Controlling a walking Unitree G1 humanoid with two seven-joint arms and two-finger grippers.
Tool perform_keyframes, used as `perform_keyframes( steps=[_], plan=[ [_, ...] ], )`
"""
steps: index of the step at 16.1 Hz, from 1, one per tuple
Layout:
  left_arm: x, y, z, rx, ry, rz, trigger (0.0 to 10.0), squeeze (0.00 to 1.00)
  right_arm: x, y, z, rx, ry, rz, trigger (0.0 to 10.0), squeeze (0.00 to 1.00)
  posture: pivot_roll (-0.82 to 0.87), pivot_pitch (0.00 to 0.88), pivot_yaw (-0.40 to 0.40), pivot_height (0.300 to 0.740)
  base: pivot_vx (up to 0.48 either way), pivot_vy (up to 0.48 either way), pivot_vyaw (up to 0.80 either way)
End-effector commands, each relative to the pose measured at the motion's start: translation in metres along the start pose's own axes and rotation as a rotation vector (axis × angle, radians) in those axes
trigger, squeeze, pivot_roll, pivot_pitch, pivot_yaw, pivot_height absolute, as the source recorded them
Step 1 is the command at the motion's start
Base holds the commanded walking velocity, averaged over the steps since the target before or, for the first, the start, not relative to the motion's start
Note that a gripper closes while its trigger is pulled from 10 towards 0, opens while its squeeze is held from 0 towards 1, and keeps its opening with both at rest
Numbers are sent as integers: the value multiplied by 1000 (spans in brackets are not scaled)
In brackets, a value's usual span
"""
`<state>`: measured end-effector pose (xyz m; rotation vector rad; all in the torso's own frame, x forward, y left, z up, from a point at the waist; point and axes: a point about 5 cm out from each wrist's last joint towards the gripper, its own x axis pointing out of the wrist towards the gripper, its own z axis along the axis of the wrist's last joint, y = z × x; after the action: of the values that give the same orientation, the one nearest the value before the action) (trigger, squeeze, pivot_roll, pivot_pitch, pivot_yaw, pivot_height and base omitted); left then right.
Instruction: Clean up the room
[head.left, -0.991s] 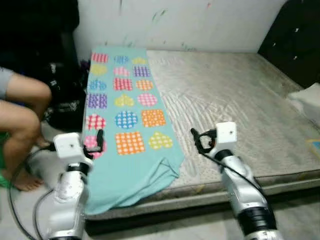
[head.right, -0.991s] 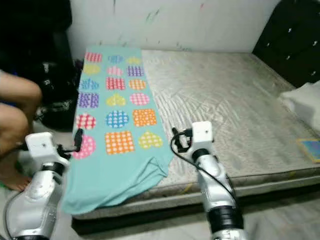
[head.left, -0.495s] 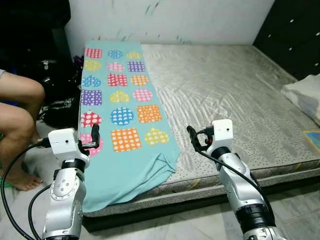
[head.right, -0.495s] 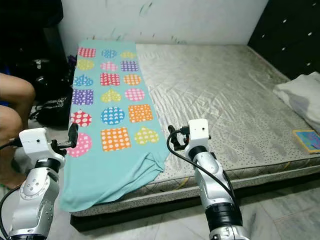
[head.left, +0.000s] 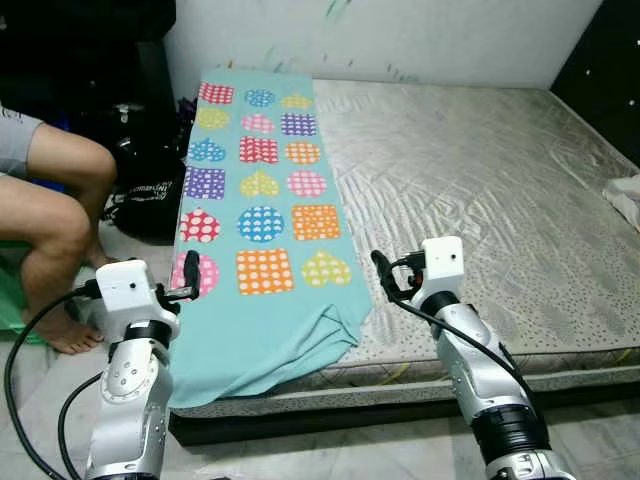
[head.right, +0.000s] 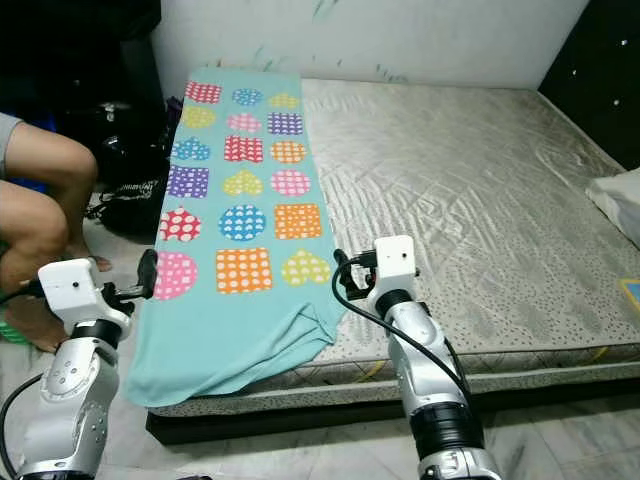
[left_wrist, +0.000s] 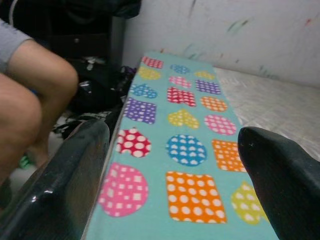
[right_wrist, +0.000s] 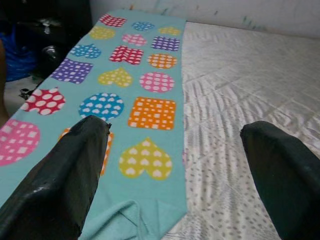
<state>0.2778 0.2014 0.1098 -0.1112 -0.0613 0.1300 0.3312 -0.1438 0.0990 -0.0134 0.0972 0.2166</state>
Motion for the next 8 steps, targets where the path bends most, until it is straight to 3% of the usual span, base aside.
perform_keyframes(
  steps=[1, 8],
  plan=[
    [1, -1, 1, -4, 1, -10, 10000, 0, 1, -4, 0, 7, 12, -10, 10000, 0, -22, 84, -109, 740, 289, 0, 0],
    [1, -2, 1, 1, 3, -23, 10000, 0, 1, -3, -1, 15, 17, -14, 10000, 0, -19, 80, -105, 740, 336, 0, 0]
  ],
)
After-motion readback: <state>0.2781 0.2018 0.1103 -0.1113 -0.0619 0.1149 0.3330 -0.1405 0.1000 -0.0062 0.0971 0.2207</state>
